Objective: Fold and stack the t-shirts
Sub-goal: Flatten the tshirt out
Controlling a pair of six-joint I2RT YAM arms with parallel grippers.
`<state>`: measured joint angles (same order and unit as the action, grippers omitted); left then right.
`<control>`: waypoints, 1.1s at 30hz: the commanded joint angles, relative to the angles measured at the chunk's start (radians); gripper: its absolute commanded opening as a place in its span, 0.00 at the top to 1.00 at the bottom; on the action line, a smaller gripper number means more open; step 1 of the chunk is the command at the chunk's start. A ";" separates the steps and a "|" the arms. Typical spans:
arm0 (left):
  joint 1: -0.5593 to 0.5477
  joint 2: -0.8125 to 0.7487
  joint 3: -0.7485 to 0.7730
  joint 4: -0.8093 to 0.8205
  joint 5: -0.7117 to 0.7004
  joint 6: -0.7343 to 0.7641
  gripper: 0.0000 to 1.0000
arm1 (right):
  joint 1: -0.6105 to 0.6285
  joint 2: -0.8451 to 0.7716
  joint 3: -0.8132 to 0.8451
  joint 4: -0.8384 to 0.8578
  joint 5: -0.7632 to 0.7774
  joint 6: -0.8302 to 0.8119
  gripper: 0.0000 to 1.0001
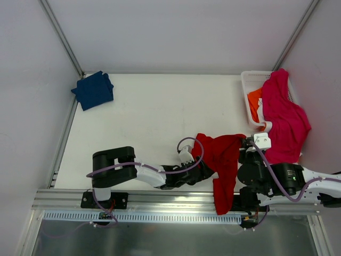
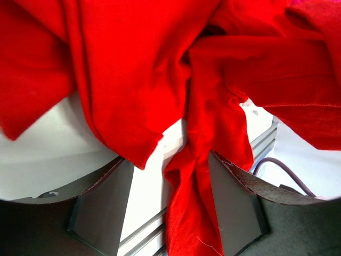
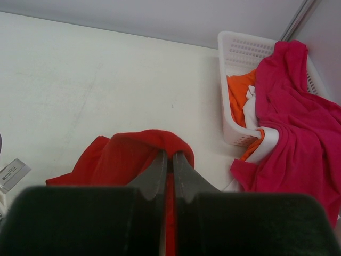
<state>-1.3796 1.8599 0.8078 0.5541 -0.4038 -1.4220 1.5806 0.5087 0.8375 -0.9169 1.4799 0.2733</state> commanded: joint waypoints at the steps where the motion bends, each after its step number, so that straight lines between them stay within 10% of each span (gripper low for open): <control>1: 0.004 -0.024 -0.042 -0.123 -0.058 -0.018 0.41 | -0.002 0.001 0.005 -0.004 0.089 0.021 1.00; 19: 0.019 -0.053 -0.073 -0.201 -0.147 -0.041 0.43 | -0.002 0.013 0.000 -0.004 0.083 0.033 0.99; 27: 0.042 -0.022 -0.041 -0.226 -0.104 -0.012 1.00 | -0.001 0.013 -0.006 -0.004 0.077 0.037 1.00; 33: 0.048 -0.015 -0.027 -0.210 -0.089 0.032 1.00 | -0.002 0.013 -0.017 -0.004 0.065 0.041 1.00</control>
<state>-1.3407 1.8156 0.7704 0.4107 -0.5041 -1.4448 1.5806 0.5156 0.8310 -0.9165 1.4799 0.2890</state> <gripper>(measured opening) 0.009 0.032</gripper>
